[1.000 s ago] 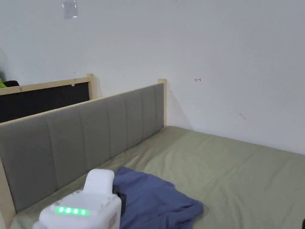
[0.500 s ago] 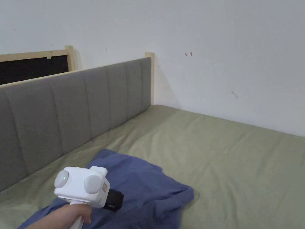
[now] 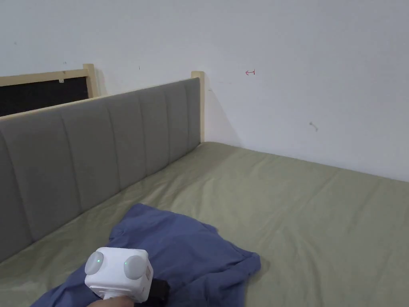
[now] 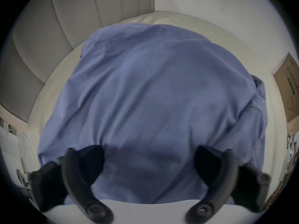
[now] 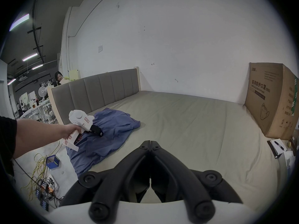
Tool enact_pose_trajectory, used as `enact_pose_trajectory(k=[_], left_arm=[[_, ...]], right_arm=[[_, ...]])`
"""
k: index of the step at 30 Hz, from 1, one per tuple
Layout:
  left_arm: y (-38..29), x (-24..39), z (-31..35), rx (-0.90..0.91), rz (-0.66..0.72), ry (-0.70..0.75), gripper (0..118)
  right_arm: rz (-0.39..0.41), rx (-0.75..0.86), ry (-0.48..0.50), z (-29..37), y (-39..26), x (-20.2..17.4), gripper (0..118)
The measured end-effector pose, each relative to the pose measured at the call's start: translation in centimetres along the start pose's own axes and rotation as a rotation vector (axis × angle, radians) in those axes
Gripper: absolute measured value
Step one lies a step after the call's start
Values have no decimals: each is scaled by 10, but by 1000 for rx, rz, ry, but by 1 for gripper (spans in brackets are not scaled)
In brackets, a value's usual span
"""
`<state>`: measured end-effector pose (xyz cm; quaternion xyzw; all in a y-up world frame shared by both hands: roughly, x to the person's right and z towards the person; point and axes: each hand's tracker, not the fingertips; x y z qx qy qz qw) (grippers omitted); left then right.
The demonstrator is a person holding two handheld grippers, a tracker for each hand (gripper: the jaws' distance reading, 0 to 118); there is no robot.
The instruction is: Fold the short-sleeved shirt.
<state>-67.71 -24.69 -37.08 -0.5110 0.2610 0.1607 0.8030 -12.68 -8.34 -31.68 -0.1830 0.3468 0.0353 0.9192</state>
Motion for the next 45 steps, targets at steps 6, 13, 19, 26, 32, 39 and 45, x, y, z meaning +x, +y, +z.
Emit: enact_pose_trajectory(k=[6, 13, 19, 26, 32, 39, 45], left_arm=[[-11, 23, 39, 87, -193, 52, 0], [12, -11, 157, 257, -38, -75, 0], [39, -2, 315, 442, -136, -159, 0], [45, 108, 482, 514, -354, -407, 0], [-4, 219, 516, 561, -504, -652, 0], [-48, 357, 481, 418, -665, -806, 0], [-106, 491, 360, 206, -748, -838, 0]], right_arm=[[-34, 7, -6, 10, 6, 7, 0], [-60, 61, -2, 33, 22, 19, 0], [-73, 144, -13, 65, 27, 30, 0], [-144, 217, -37, 110, 26, 54, 0], [-158, 256, -154, 150, 23, 90, 0], [-195, 308, -280, 199, 18, 129, 0], [-197, 286, -386, 221, -4, 156, 0]])
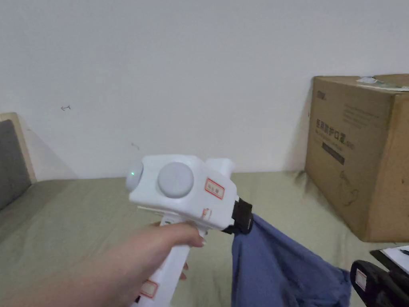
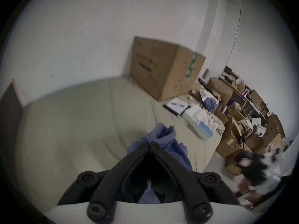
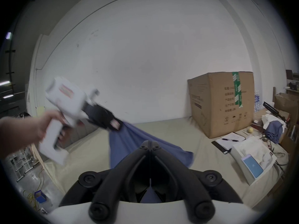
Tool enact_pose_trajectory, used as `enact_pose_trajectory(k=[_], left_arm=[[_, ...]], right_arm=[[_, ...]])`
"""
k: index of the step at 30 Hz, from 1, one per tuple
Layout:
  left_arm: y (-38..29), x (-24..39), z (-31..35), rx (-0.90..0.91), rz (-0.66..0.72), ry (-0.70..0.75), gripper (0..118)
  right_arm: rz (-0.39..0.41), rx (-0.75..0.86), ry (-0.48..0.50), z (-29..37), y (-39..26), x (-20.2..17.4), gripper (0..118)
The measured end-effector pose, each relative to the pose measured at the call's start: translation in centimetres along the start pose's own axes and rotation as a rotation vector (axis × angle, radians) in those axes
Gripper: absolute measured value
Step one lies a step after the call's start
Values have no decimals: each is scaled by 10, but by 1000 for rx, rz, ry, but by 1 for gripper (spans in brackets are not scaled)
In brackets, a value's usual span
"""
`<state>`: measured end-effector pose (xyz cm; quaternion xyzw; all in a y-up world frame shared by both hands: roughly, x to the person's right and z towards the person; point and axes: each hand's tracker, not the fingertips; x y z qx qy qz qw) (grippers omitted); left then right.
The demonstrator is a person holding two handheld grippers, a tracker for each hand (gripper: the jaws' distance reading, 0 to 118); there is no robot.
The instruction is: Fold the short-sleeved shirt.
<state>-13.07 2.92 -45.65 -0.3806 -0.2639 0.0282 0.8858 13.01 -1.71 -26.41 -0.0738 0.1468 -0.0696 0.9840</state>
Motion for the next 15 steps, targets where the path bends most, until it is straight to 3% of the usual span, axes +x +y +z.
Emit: enact_pose_trajectory(k=[5, 11, 13, 15], left_arm=[[-61, -16, -150, -243, 192, 62, 0], [-131, -38, -205, -357, 277, 113, 6], [-137, -42, -204, -332, 297, 135, 33], [-136, -48, -191, -282, 307, 123, 69]], right_arm=[[-42, -53, -53, 7, -16, 24, 0], [-36, -125, -92, 7, -35, 37, 0], [-38, -141, -98, 4, -39, 39, 0], [-41, -150, -102, 1, -41, 39, 0]])
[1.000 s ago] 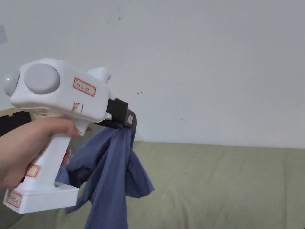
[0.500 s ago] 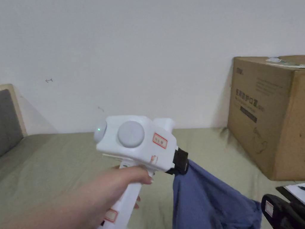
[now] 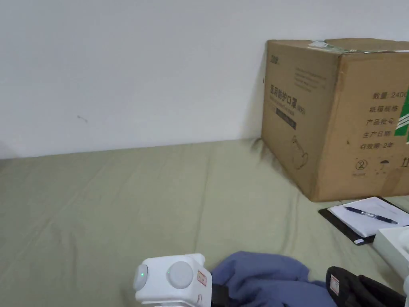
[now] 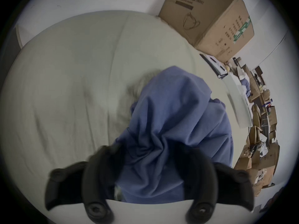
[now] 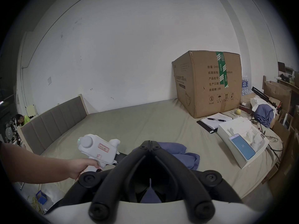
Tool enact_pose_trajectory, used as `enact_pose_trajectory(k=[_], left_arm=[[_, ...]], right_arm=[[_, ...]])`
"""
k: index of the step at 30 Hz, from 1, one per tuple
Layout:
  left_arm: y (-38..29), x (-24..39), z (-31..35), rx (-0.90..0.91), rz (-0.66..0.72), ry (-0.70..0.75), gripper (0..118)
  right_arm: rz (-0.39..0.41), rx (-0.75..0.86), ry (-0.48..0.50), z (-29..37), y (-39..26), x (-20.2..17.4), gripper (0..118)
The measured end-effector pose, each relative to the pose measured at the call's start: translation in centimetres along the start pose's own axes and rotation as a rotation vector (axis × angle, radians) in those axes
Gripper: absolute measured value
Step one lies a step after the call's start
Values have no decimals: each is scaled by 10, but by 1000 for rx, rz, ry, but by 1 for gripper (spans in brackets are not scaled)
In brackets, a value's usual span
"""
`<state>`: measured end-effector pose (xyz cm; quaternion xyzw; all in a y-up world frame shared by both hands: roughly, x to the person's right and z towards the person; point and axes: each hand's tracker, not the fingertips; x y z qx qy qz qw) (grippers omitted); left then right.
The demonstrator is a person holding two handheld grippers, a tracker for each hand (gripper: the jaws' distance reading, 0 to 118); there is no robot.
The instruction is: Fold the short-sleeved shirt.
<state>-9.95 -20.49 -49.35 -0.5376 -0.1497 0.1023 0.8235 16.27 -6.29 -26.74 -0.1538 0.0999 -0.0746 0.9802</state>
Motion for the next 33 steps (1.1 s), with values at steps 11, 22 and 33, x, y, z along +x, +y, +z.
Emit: enact_pose_trajectory(k=[11, 22, 33], left_arm=[[-25, -5, 221, 590, -223, 92, 105], [-180, 9, 270, 1138, -164, 346, 0], [-216, 0, 252, 1084, -128, 393, 0]], right_arm=[[23, 123, -29, 16, 35, -3, 0], [151, 345, -157, 39, 2, -14, 0], [124, 385, -181, 49, -13, -13, 0]])
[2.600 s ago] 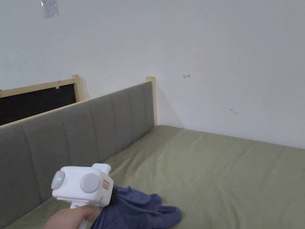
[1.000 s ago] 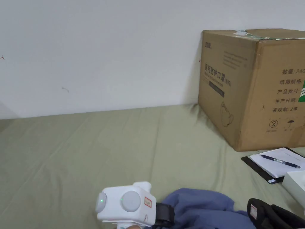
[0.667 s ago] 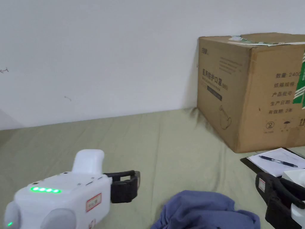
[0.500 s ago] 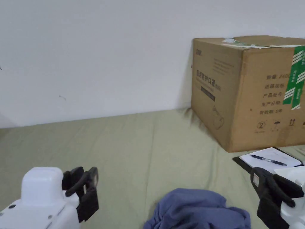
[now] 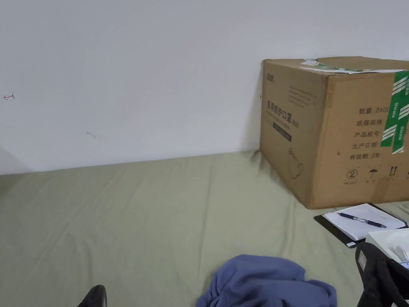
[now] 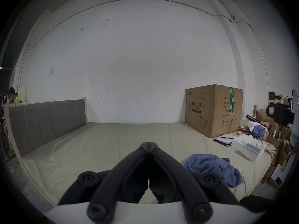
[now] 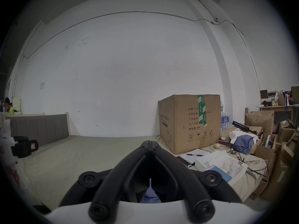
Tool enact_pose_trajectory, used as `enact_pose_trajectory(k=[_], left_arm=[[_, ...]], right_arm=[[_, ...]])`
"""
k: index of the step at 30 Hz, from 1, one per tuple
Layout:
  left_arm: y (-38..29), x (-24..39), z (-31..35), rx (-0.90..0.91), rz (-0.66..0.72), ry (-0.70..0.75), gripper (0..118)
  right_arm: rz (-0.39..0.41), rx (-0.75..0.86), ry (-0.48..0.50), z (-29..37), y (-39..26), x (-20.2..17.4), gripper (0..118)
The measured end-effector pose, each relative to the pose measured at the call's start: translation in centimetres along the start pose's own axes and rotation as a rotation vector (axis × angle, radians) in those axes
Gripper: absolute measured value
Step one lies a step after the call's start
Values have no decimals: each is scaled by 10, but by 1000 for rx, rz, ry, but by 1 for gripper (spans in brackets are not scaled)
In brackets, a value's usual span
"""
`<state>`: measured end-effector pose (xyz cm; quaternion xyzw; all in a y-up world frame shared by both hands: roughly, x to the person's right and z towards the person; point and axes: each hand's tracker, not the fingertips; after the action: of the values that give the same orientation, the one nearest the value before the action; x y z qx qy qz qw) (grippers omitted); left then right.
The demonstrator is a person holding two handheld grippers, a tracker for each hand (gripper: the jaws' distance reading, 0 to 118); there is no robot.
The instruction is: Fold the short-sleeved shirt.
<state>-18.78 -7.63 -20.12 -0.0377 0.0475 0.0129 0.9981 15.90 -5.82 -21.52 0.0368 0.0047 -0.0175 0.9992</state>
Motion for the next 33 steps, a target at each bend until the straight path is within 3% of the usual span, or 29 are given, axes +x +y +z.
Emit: enact_pose_trajectory(k=[8, 12, 17, 18, 19, 20, 21, 23, 24, 29, 31, 32, 33], left_arm=[[54, -11, -39, -68, 23, -60, 0], [59, -17, -106, -519, 83, -178, 0], [-26, -8, -174, -952, 42, -236, 0], [-43, -8, -181, -1000, 64, -242, 18], [-63, -5, -185, -1042, 86, -243, 46], [-78, -7, -191, -1081, 115, -263, 46], [-91, -8, -195, -1110, 134, -269, 57], [-117, -3, -198, -1117, 131, -233, 101], [-124, -2, -199, -1112, 131, -234, 115], [-137, 18, -197, -1194, 116, -258, 110], [-128, 26, -184, -1080, 28, -278, 69], [-128, 29, -181, -1072, -23, -252, 45], [-129, 29, -178, -1072, -14, -256, 13]], right_arm=[[-8, -31, 36, -7, 16, 2, 0], [-24, -65, 73, -9, 18, -1, 0], [13, -104, 89, -9, 9, -3, 0], [14, -114, 94, -8, 6, -2, 0], [15, -124, 100, -8, 4, -2, 0], [16, -134, 105, -7, 1, 0, 0], [21, -143, 111, -7, -1, 1, 0], [34, -157, 120, -7, -7, 3, 0], [37, -163, 119, -7, -9, 4, 0], [18, -212, 103, -10, -19, 8, 0], [10, -227, 100, -14, -23, 10, 0], [7, -233, 97, -16, -25, 10, 0], [6, -236, 94, -19, -26, 10, 0]])
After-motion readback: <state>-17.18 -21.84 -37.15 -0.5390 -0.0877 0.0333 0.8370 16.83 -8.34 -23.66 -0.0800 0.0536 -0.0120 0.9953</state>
